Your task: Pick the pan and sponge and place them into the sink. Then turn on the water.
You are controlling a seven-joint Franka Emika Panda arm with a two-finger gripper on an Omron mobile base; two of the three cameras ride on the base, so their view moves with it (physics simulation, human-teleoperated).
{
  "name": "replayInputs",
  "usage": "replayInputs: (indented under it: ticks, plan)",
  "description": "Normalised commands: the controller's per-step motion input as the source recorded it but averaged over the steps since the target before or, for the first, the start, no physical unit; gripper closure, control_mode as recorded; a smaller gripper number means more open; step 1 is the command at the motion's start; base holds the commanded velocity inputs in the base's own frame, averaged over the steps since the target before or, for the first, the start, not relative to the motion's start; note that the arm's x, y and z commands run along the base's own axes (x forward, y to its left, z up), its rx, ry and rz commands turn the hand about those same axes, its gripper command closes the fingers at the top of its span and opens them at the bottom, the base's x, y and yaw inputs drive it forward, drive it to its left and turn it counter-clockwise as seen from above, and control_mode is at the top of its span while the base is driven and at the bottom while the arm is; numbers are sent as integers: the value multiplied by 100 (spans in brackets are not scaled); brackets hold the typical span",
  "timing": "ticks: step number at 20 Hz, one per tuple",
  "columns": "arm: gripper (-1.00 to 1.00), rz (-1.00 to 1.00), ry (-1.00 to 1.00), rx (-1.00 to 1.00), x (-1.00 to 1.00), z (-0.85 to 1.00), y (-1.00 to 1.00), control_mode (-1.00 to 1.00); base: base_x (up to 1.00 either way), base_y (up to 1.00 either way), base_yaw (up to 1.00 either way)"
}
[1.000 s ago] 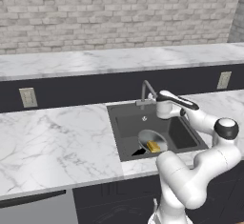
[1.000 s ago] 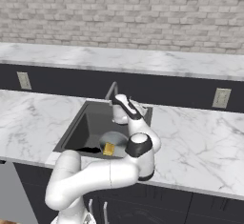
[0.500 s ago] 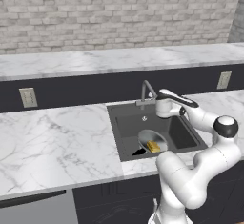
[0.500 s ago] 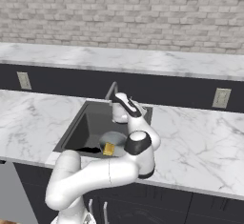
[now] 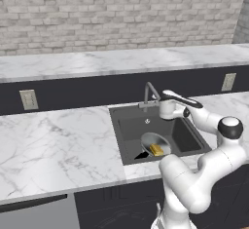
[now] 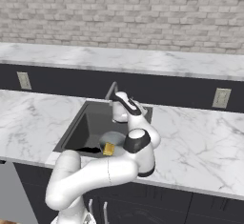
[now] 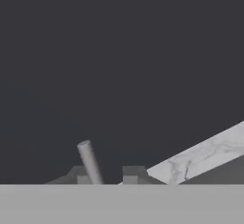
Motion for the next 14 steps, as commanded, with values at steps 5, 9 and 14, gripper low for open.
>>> replayInputs:
  ticks: [5,9,14]
  plan:
    - [100,-5,3,10,-11,-3,-53,-100,0,0,0]
    - [100,-4,5,9,-22,-5,-55,-100,0,0,0]
    - [100,-2,7,8,-30,-14,-57,-100,0,0,0]
